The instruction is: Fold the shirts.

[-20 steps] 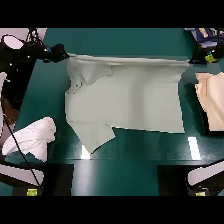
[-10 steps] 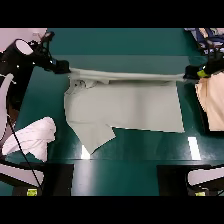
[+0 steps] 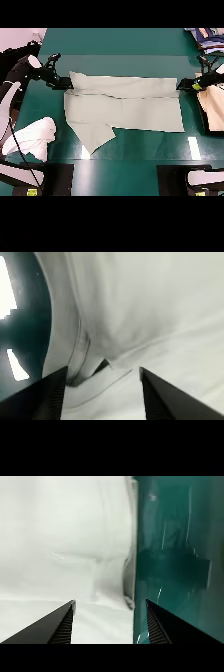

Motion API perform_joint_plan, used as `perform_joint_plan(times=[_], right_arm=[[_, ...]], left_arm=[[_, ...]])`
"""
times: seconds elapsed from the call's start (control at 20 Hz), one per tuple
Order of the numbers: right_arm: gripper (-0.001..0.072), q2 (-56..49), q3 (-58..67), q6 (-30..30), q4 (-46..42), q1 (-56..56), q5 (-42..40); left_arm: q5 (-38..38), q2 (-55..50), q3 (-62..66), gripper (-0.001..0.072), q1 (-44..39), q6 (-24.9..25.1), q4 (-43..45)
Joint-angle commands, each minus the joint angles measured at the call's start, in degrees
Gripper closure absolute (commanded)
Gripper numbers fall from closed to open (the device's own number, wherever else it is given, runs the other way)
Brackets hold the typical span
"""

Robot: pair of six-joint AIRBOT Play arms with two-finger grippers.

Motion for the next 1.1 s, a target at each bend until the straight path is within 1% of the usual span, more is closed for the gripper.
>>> perform_joint_plan(times=[0.0, 0.05, 0.2, 0.35, 0.45, 0.65, 0.7, 0.75, 0.8, 0.9, 0.95, 1.05], right_arm=[[0.0208, 3.67, -0.72, 0.04, 0.02, -1.22, 2.89], [0.0215, 5.33, -0.72, 0.02, 0.07, -2.01, 4.20], [0.0215, 9.77, -0.70, 0.02, 0.15, -3.69, 8.28], [0.0215, 12.68, -0.72, 0.02, 0.17, -3.69, 12.39], [0.0215, 13.70, -0.72, 0.02, 0.17, -3.06, 14.08], [0.0215, 14.51, -0.74, 0.02, 0.22, -2.73, 16.37], [0.0216, 14.49, -0.74, 0.02, 0.20, -2.73, 17.00], [0.0215, 14.49, -0.74, 0.02, 0.20, -2.73, 17.35], [0.0216, 14.49, -0.76, 0.02, 0.20, -2.73, 17.35], [0.0228, 14.49, -0.76, 0.02, 0.22, -2.73, 17.33], [0.0269, 14.49, -0.79, 0.00, 0.22, -2.73, 17.33], [0.0269, 14.49, -0.83, 0.00, 0.22, -2.73, 17.59]], left_arm=[[-6.38, 2.38, -0.39, 0.0206, 3.23, -2.75, 1.25], [-8.22, 4.74, -1.38, 0.0304, 4.63, -2.78, 1.70], [-9.40, 14.12, -10.25, 0.0302, 6.62, -2.84, 2.99], [-8.44, 24.79, -25.59, 0.0301, 5.79, -3.96, 1.70], [-6.23, 31.12, -35.69, 0.0300, 4.42, -6.58, 0.79], [-3.85, 38.23, -49.48, 0.0300, -0.02, -7.34, -6.86], [-2.67, 38.45, -51.47, 0.0260, -1.40, -7.45, -8.68], [-1.14, 38.45, -52.96, 0.0132, -2.62, -8.52, -9.79], [0.44, 38.45, -54.12, 0.0099, -3.67, -9.46, -10.95], [3.82, 38.45, -55.25, 0.0099, -5.62, -9.79, -12.28], [5.22, 38.45, -55.23, 0.0099, -6.43, -9.84, -13.22], [8.44, 38.45, -55.23, 0.0100, -7.98, -9.79, -15.43]])
